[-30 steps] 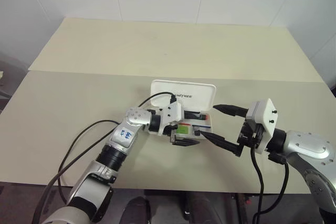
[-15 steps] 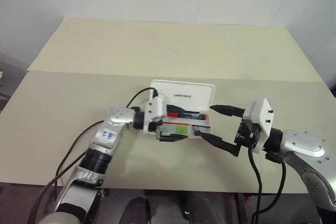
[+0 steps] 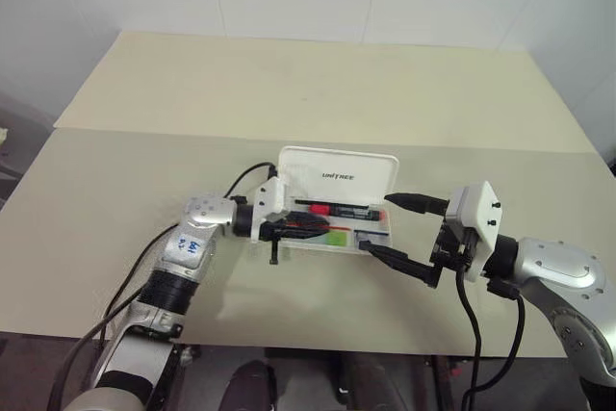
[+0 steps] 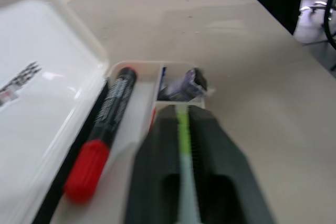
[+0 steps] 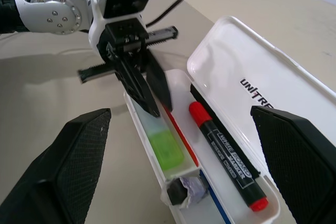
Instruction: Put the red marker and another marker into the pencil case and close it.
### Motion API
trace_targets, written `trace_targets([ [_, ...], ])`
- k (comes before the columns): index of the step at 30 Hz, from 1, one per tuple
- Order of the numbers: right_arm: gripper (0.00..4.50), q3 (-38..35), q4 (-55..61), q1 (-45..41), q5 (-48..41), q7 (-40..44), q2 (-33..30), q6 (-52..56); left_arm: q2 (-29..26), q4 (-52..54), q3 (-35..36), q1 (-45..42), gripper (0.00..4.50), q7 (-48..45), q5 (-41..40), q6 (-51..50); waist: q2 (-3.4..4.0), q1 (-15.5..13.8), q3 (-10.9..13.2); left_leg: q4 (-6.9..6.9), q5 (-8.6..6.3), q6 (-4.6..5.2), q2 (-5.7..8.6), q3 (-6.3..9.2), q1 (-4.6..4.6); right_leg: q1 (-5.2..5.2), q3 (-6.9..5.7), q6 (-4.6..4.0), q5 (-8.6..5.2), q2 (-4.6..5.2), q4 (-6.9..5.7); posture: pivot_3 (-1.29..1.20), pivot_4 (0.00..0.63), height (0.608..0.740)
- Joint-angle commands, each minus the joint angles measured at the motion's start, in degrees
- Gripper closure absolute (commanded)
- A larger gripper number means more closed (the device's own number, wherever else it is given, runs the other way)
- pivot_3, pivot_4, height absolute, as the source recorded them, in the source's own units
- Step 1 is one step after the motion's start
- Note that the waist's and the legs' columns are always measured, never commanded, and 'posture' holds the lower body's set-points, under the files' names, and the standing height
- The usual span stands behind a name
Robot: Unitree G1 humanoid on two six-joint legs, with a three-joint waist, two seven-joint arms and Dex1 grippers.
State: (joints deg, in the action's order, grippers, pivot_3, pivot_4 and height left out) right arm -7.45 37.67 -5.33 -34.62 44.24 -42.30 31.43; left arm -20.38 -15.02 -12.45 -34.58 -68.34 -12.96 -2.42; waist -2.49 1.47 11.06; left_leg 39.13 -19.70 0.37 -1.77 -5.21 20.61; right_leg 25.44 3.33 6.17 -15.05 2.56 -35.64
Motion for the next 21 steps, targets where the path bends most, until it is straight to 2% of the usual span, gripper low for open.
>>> trace_targets([
  [1,0.00,-1.4,0.9,0.1,-0.2,0.2,-0.7,-0.8,1.7,0.4,-1.8,-1.7,4.48,0.3,0.9,0.5,0.00,0.0,0.0,0.00,0.00,0.00,0.00,0.00,-0.01,0.00,0.01,0.00,0.00,-0.01,-0.01,0.00,0.150,0.740],
  [10,0.00,-2.9,1.4,1.1,-0.4,-0.3,-0.8,-0.8,3.2,-0.7,-5.4,-2.8,4.48,1.9,4.8,-0.7,0.00,0.0,0.0,0.00,0.00,0.00,0.01,-0.01,-0.02,0.00,0.05,0.02,0.01,-0.02,0.00,0.00,0.150,0.740],
  [21,0.00,-3.6,1.7,2.4,-0.1,-0.6,-0.2,-1.5,6.2,-5.1,-6.0,-5.1,4.48,4.8,7.4,0.8,0.00,0.0,0.0,0.00,0.00,0.00,0.01,0.00,-0.01,0.00,0.05,0.03,0.02,-0.03,0.00,0.00,0.150,0.740],
])
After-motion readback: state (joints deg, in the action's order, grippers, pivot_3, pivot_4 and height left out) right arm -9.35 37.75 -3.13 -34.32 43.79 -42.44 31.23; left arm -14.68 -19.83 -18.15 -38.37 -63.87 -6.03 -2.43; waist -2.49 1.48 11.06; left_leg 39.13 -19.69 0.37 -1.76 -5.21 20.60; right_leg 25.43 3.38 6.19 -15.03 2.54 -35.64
